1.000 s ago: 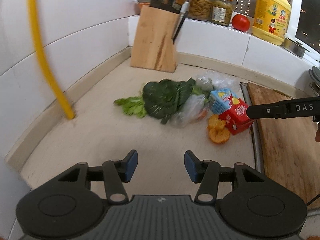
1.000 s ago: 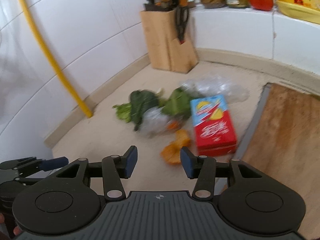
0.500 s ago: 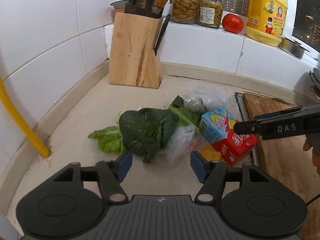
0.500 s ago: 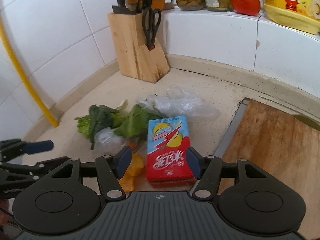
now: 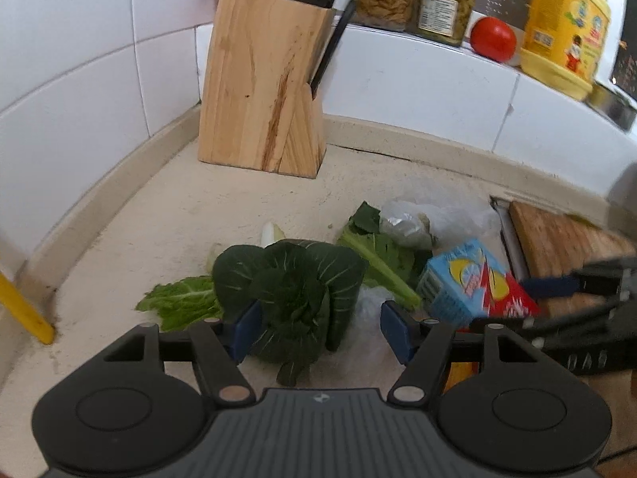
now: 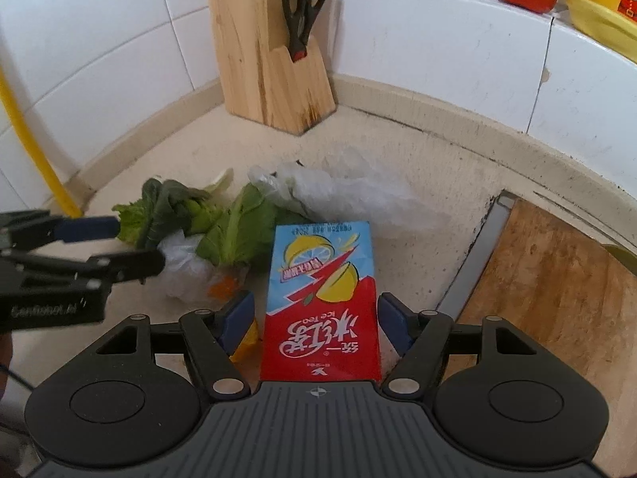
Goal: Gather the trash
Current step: 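Grasp the dark green bok choy with the left tool while the right tool grasps the red ice tea box, then carry the bok choy with the left tool while the right tool carries the drink box to the bin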
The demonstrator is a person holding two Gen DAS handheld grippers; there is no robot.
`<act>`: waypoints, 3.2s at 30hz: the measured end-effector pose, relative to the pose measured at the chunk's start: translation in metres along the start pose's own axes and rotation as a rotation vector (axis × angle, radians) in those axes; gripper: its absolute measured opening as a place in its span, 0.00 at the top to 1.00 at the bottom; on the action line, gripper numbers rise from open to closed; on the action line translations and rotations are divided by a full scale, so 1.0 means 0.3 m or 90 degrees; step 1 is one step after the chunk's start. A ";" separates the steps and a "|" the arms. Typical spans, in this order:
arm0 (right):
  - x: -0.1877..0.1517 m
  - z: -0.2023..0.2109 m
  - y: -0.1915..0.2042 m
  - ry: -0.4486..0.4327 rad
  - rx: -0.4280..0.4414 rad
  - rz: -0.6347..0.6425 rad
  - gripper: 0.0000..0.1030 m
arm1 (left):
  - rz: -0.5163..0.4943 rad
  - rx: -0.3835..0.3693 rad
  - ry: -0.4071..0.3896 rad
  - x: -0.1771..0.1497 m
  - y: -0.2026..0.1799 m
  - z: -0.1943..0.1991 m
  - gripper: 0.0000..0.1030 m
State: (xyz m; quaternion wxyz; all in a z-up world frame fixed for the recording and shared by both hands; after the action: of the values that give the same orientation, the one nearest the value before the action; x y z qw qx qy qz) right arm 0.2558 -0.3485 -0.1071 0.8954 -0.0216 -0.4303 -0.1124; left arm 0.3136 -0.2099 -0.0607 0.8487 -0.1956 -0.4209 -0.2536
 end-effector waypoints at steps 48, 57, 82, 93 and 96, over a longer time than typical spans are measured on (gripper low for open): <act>-0.120 0.144 0.058 0.042 0.115 -0.051 0.31 | -0.361 -0.134 0.191 0.006 -0.015 -0.185 0.55; -0.129 0.170 0.072 0.041 0.118 -0.056 0.32 | -0.241 -0.189 0.220 -0.087 0.026 0.055 0.60; -0.178 0.193 0.172 0.069 0.140 0.021 0.27 | -0.136 -0.099 0.164 -0.219 0.041 0.145 0.60; -0.128 0.323 0.149 0.019 0.177 -0.016 0.32 | -0.033 -0.061 0.120 -0.247 0.061 0.345 0.61; -0.150 0.329 0.196 0.035 0.204 -0.007 0.32 | -0.028 -0.050 0.125 -0.298 0.064 0.378 0.60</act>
State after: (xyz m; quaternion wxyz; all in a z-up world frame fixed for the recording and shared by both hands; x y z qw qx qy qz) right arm 0.1661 -0.2696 -0.0766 0.8982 0.1271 -0.4180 -0.0473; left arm 0.2092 -0.1090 -0.0714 0.8718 -0.1936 -0.3294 -0.3065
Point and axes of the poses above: each gripper's, at about its wrist camera, not at the fingertips, and z roughly against the way its jaws point, y to its left, x to its top, the point moved 4 cm from there along -z, roughly the way its jaws point, and after that the axes turned 11 degrees about -y, right-handed, at the moved point
